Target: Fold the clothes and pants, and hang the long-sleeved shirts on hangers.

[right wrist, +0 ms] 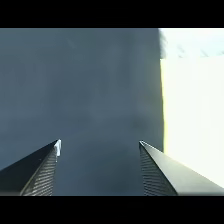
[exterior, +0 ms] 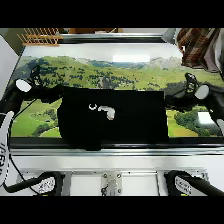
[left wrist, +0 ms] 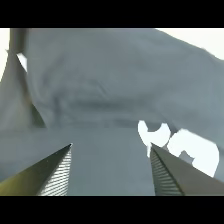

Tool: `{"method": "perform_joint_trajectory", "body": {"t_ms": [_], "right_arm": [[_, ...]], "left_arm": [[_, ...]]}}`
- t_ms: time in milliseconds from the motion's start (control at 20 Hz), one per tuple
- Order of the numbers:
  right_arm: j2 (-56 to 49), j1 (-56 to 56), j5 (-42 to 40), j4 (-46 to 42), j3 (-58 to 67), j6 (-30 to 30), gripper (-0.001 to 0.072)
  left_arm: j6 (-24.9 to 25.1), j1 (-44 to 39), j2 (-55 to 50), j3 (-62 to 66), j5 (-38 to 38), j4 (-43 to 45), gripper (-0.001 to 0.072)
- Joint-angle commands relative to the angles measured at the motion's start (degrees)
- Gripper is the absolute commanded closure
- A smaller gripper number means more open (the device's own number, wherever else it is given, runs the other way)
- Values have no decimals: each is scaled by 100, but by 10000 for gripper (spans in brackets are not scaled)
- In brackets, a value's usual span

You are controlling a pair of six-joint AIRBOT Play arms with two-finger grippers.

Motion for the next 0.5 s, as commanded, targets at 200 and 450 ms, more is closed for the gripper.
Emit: {"method": "perform_joint_trajectory", "body": {"t_ms": [200, 450], "right_arm": [[2334, -1679, 540, 238, -3088, 1222, 177], [2562, -1648, -929, 1718, -4277, 1156, 179]], "left_arm": [[63, -758, 1469, -1554, -173, -26, 221], [13, -925, 1956, -2085, -2, -52, 221]]}}
